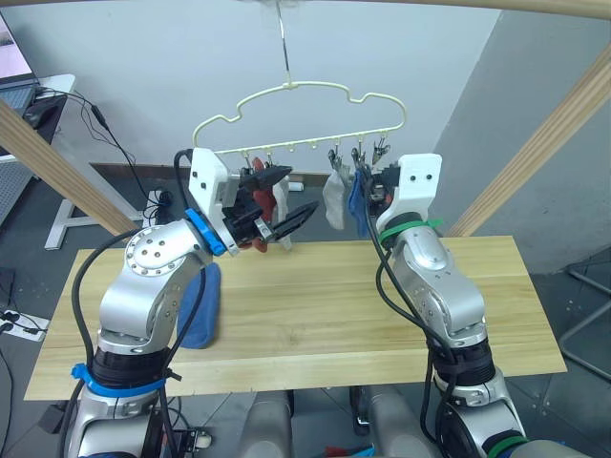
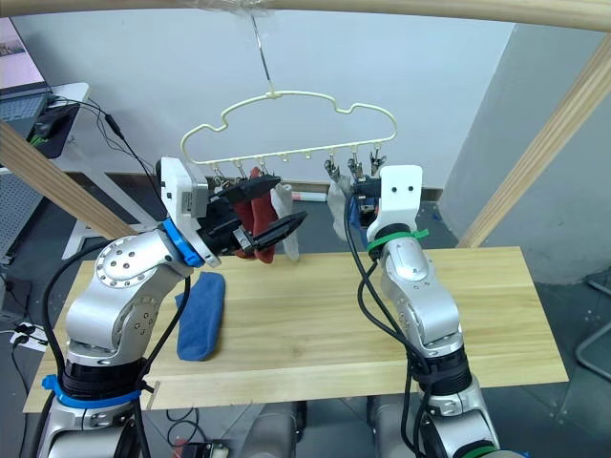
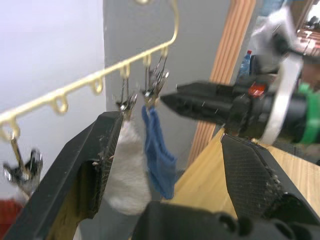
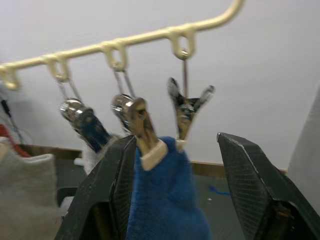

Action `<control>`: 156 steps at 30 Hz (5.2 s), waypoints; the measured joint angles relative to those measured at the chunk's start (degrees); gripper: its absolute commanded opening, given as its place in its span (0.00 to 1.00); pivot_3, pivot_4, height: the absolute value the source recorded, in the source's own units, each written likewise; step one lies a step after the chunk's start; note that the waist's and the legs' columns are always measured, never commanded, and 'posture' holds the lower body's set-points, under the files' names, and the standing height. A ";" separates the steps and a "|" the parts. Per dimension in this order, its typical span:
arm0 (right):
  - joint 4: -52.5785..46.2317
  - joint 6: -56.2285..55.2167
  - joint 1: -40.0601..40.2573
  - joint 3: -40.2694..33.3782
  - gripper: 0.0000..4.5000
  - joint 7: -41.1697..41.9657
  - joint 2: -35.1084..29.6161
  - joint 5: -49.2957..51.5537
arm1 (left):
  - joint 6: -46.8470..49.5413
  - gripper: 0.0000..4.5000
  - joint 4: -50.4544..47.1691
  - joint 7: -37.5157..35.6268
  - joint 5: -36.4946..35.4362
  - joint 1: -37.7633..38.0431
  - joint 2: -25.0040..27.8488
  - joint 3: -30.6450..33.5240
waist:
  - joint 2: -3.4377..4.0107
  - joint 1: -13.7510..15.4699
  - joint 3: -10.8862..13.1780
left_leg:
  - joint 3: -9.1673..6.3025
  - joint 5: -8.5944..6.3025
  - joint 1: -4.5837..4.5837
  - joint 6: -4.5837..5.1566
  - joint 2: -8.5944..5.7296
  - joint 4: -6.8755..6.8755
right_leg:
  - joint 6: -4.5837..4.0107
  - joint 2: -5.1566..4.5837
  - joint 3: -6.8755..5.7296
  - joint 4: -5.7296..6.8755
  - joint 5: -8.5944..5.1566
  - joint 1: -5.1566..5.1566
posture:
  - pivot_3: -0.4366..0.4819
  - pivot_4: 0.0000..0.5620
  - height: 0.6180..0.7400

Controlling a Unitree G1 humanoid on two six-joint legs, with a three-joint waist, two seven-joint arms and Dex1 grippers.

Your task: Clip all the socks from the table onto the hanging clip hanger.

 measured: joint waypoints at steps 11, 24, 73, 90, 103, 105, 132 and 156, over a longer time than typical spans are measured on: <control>3.58 -1.60 -2.20 -1.37 0.47 0.66 2.13 -3.25 | 0.73 0.79 -0.86 1.58 -0.59 0.11 -0.09 0.09 | 0.00 0.45 0.00 | -0.01 0.00 0.00 0.00 0.01 0.00 | 0.00 0.00 -0.01 0.03 0.00 0.00 | 0.62 0.53 1.00; 8.40 -4.05 -6.72 -3.55 0.47 0.48 3.81 -5.01 | 0.85 0.79 -1.96 2.54 -2.77 -0.74 -0.12 1.34 | 0.00 0.56 0.00 | -0.02 0.01 0.00 -0.01 -0.01 0.01 | -0.01 -0.02 -0.03 0.06 0.00 0.00 | 0.63 0.51 1.00; 3.34 19.50 -12.66 -8.10 0.00 26.15 -12.12 10.70 | -9.38 0.99 26.04 16.27 12.68 22.11 0.09 6.53 | 0.01 0.60 0.00 | -0.06 0.01 0.06 0.00 -0.08 0.09 | -0.12 -0.17 -0.10 0.25 -0.02 0.01 | 0.57 0.51 1.00; 4.03 27.09 -16.17 -10.97 0.00 26.58 -13.38 14.19 | -14.17 0.60 51.33 11.81 15.41 12.28 0.08 6.10 | 0.06 0.40 -0.03 | -0.03 0.01 0.13 0.00 -0.10 0.09 | -0.11 -0.21 -0.09 0.32 -0.01 0.06 | 0.55 0.53 1.00; 6.97 38.12 -21.22 -19.27 0.00 25.44 -13.58 20.76 | -4.22 0.00 27.98 2.11 7.51 22.55 -8.83 -1.05 | 0.15 0.63 -0.07 | 0.00 0.01 0.02 0.00 -0.11 0.18 | -0.09 -0.56 -0.09 0.26 0.09 0.10 | 0.53 0.50 1.00; 7.77 43.06 -23.00 -21.00 0.00 25.61 -14.34 22.89 | -1.64 0.00 22.07 1.61 6.20 21.36 -11.20 -4.32 | 0.13 0.68 -0.06 | 0.09 0.02 -0.02 0.00 -0.17 0.22 | -0.12 -0.53 -0.13 0.25 0.15 0.11 | 0.52 0.50 1.00; 12.84 61.13 -28.44 -35.91 0.00 19.36 -15.64 32.76 | -11.41 0.00 20.85 7.60 9.87 3.99 -27.69 -16.51 | 0.12 0.44 -0.07 | 0.21 0.00 -0.02 0.04 -0.33 0.26 | 0.13 -0.48 -0.12 0.18 0.06 0.22 | 0.46 0.50 1.00; 15.62 61.40 -26.69 -35.14 0.71 14.56 -17.30 40.57 | -10.21 0.00 21.91 8.53 9.13 2.18 -30.52 -16.95 | 0.12 -0.05 -0.08 | 0.22 0.00 -0.02 0.04 -0.32 0.26 | 0.13 -0.47 -0.12 0.20 0.07 0.20 | 0.47 0.46 1.00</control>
